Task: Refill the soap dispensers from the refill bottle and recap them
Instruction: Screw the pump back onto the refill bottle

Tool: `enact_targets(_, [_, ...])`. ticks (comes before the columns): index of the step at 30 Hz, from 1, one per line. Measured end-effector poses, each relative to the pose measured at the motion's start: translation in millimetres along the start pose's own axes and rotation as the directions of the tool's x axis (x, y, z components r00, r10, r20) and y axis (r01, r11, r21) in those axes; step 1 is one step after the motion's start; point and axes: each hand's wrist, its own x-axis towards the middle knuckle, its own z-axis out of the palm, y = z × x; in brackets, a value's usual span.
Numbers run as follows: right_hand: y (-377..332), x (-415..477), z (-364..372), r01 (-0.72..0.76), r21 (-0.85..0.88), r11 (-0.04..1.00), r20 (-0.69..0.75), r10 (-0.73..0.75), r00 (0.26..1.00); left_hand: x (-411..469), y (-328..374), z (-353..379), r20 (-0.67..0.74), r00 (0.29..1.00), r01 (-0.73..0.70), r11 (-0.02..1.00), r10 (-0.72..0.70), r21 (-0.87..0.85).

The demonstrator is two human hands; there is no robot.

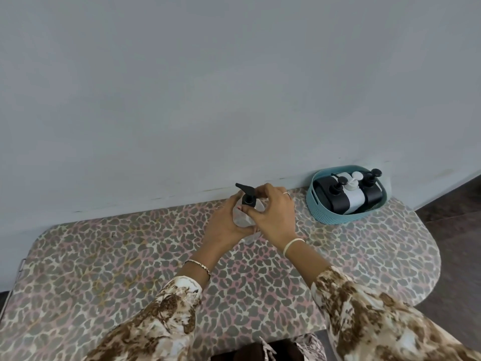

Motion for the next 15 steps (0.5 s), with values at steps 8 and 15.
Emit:
enact_targets(8, [2.9,-8.1,-3.0,0.052,-0.033,0.998,0.069,-0.049,0.996,3.3,-1.5,-5.1,0.036,0.998,-0.056,0.994,0.053,0.09])
enact_targets(15, [-2.2,-5.5,-0.3,-0.052,0.033,0.998,0.021,0.051,0.998,1.8,-2.9,-5.5,0.027,0.997,-0.075,0.993,0.072,0.096])
